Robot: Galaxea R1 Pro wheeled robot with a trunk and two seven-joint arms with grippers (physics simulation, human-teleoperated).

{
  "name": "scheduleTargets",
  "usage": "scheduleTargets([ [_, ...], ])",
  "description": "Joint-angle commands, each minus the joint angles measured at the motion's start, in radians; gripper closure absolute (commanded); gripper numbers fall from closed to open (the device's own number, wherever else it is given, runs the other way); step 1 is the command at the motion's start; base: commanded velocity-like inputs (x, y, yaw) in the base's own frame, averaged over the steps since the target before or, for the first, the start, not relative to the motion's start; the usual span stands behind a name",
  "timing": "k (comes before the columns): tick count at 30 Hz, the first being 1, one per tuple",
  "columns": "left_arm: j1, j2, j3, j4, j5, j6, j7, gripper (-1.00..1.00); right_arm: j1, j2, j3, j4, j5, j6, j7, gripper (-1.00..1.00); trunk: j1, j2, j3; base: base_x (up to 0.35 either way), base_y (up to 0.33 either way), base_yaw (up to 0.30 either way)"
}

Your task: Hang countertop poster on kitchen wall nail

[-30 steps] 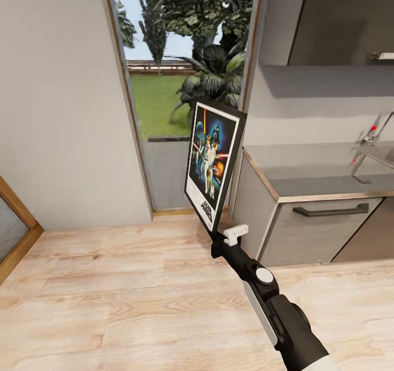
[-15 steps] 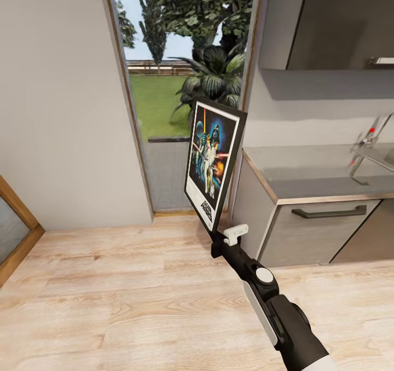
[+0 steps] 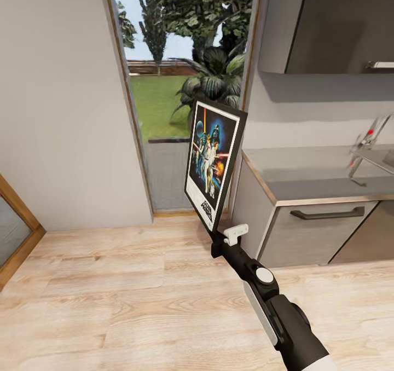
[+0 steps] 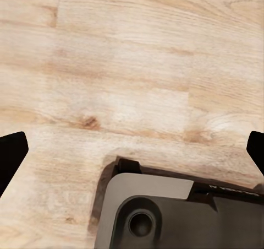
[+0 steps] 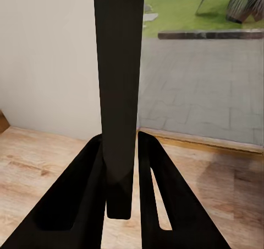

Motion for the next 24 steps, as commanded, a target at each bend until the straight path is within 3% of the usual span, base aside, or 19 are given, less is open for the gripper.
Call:
scheduleTargets([
  [1,0.001,0.0,0.003,-0.002,0.01,0.008,-0.005,-1.0,-0.001,0.0,0.0,-0.001,-0.012,0.006,0.003,1.0,-0.004,0.006,0.002,0.0,0.0,0.0],
  [24,0.001,0.0,0.003,-0.002,0.01,0.008,-0.005,-1.0,-0.001,0.0,-0.001,-0.001,-0.012,0.005,0.003,1.0,-0.092,0.167,0.074,0.0,0.0,0.0],
])
